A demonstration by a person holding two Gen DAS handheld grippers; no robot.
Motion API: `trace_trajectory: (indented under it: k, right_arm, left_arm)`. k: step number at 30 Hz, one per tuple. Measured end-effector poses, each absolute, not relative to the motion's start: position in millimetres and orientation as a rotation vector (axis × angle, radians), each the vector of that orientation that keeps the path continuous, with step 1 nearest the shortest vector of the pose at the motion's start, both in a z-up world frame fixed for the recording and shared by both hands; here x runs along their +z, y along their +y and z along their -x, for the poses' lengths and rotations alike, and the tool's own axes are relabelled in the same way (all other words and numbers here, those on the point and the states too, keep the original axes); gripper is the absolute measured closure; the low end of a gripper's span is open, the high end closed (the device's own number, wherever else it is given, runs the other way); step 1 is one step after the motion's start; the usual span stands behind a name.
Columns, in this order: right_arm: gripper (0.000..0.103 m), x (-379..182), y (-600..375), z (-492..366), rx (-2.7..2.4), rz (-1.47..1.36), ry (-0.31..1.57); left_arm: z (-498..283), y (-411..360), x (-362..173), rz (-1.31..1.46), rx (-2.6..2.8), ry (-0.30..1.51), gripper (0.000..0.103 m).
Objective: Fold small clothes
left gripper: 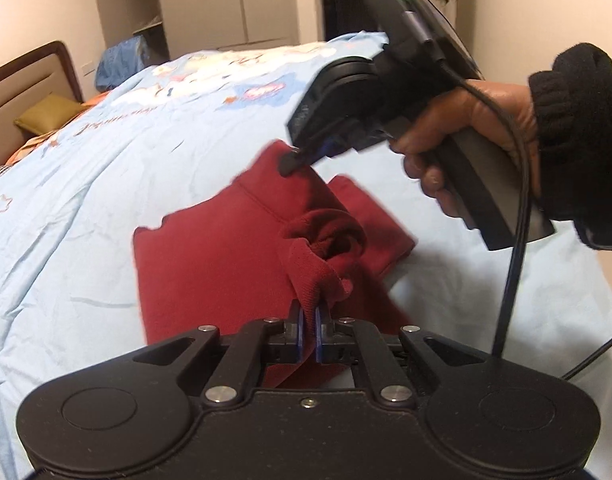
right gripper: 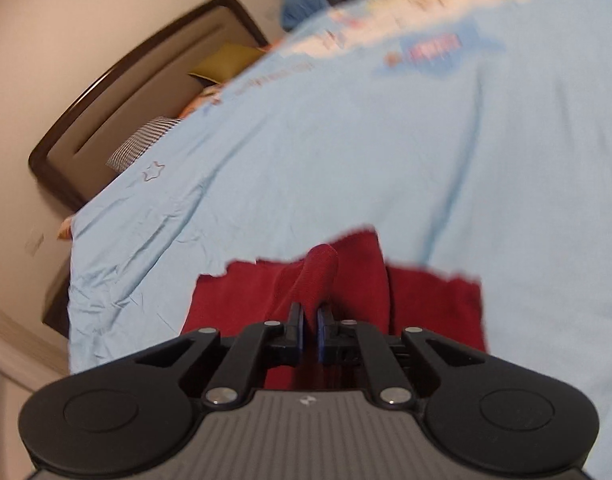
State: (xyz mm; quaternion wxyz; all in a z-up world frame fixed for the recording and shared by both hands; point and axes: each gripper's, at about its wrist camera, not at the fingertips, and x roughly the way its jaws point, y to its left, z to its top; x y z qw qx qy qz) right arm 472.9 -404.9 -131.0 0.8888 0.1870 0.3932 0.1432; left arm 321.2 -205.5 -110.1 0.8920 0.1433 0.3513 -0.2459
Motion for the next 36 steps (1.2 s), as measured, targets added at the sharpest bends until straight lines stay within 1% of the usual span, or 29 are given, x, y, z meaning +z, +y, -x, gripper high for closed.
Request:
trace_trajectory:
  k: [2,4,6,9,10,12,14,15,16,17,18,19,20,21,23,26,28,29,30,32,36]
  right_arm:
    - [0.096,-122,-405,-470,0.290,-0.297,0.784]
    - [0.096,-125,-411,-473,0.253,-0.264,0.790]
    - [0.096,-135,-421,-475,0.201,-0.267,0.805]
    - [0.096,-157,-437,-476,0.133,-0.311,0.858]
    - [0.096,-163,-441,-475,0.127,-0.327,0.875]
    - [0.095,-167,-444,-470,0.149,-0.334,0.877]
    - [0.092,-163,-448,-463,0.175,-0.335,0.862]
    - [0.085,-160,-451,-459,0.177,-0.336,0.858]
    - [0.082,-157,-453,-454,0.179,-0.334,0.854]
    - [0.078,-154,-456,-448,0.183,-0.327,0.849]
    - [0.069,-151,-457,-442,0.191,-0.313,0.847]
    - [0.065,-147,-458,-433,0.203,-0.285,0.846]
    - [0.058,-143,-458,-424,0.214,-0.251,0.844]
    - [0.054,-140,-456,-416,0.229,-0.213,0.845]
    - [0.048,-134,-451,-398,0.275,-0.132,0.848]
    - [0.047,-133,-435,-380,0.343,0.000,0.867]
    - [0.048,-138,-423,-377,0.371,0.081,0.886]
    - [0.054,-142,-414,-377,0.374,0.131,0.889]
    - [0.071,-145,-407,-378,0.369,0.172,0.887]
    - [0.095,-150,-397,-377,0.368,0.220,0.880]
    - [0.099,-160,-381,-355,0.318,0.428,0.828]
  left_arm:
    - [-323,-221,-112,-0.316,-0.534,0.721,0.099]
    - [-328,-241,-119,-0.326,-0.557,0.737,0.099]
    - [-335,-256,-131,-0.318,-0.581,0.761,0.099]
    - [-343,-264,-152,-0.323,-0.604,0.849,0.098]
    - [-341,-264,-154,-0.328,-0.609,0.868,0.097]
    - [-340,-255,-153,-0.307,-0.611,0.878,0.088]
    - [-340,-242,-148,-0.242,-0.616,0.897,0.066]
    - [-341,-234,-145,-0.201,-0.614,0.903,0.061]
    - [-340,-226,-142,-0.163,-0.609,0.906,0.050]
    - [-340,-219,-139,-0.127,-0.599,0.906,0.043]
    - [-339,-212,-136,-0.087,-0.583,0.902,0.040]
    - [-339,-203,-133,-0.044,-0.567,0.897,0.034]
    - [-339,-193,-130,0.005,-0.548,0.891,0.028]
    - [-340,-184,-128,0.048,-0.520,0.885,0.026]
    - [-344,-167,-128,0.116,-0.424,0.875,0.017]
    - [-358,-143,-135,0.189,-0.260,0.893,0.015]
    - [-372,-125,-143,0.272,-0.168,0.921,0.015]
    - [-379,-115,-147,0.311,-0.135,0.935,0.015]
    - [-387,-109,-151,0.339,-0.108,0.955,0.016]
    - [-401,-100,-156,0.353,-0.080,1.003,0.020]
    - [-409,-91,-159,0.314,-0.091,1.053,0.019]
